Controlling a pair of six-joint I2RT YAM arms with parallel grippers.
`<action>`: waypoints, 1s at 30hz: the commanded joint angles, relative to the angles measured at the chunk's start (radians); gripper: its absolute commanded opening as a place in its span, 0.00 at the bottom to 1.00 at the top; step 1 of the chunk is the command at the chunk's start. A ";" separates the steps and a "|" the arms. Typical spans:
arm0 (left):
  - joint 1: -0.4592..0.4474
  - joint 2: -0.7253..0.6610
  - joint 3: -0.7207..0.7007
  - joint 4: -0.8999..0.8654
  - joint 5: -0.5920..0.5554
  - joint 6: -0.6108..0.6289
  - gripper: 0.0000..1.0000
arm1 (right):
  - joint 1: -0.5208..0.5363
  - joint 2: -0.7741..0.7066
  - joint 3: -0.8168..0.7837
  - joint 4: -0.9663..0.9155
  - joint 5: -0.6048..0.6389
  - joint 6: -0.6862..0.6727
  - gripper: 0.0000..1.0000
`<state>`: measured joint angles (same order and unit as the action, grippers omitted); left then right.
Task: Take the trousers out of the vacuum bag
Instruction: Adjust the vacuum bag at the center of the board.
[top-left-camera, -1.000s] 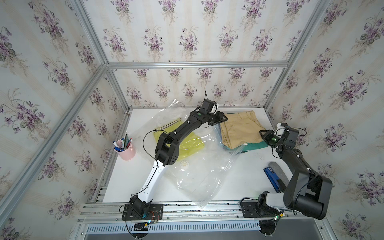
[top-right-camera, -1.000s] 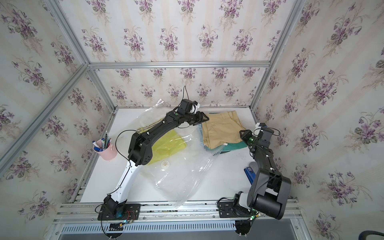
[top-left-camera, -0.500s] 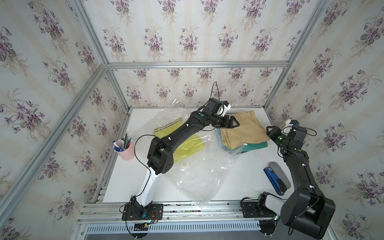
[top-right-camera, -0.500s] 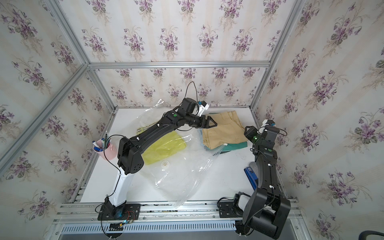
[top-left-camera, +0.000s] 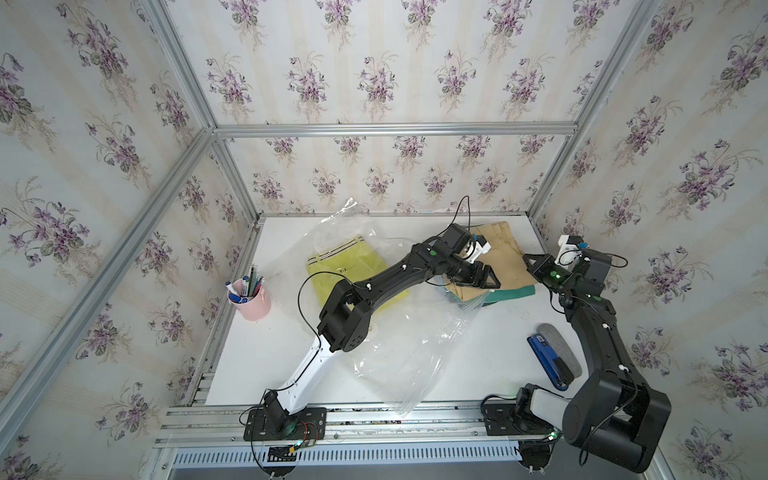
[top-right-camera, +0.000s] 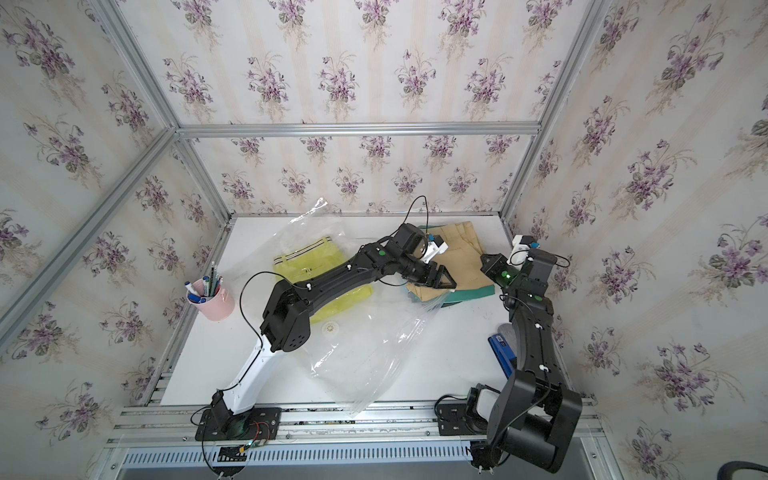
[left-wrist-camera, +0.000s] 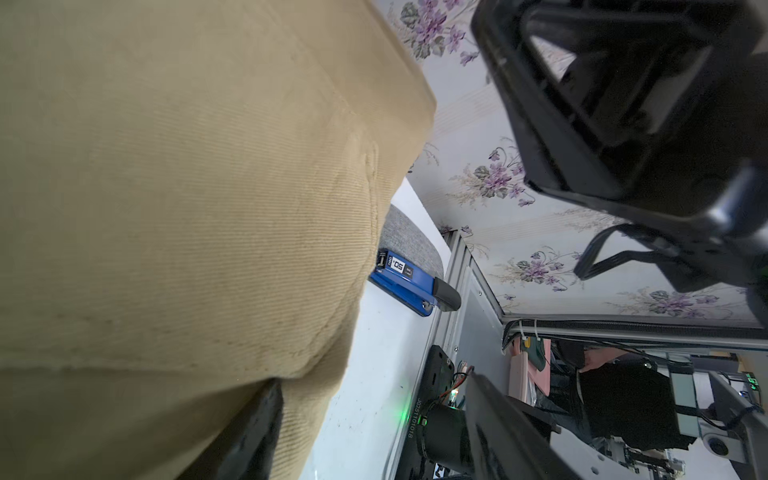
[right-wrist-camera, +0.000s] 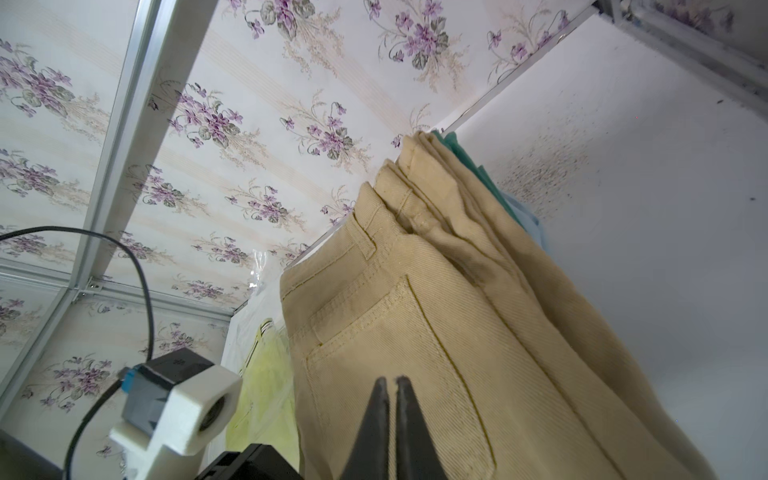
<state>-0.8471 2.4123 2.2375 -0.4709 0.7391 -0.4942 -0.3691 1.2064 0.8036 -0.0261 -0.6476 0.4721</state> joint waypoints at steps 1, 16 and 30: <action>0.002 0.014 -0.016 0.004 -0.008 -0.007 0.71 | 0.014 0.036 -0.005 0.051 -0.056 0.019 0.04; 0.043 -0.015 -0.050 -0.099 -0.134 0.049 0.77 | 0.021 0.154 -0.032 0.029 0.120 0.018 0.00; 0.081 0.013 0.167 -0.033 -0.107 0.031 1.00 | 0.059 0.163 0.132 0.043 0.068 -0.003 0.19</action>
<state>-0.7734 2.3894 2.3611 -0.5549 0.6224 -0.4545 -0.3241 1.3544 0.9070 0.0093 -0.5663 0.4904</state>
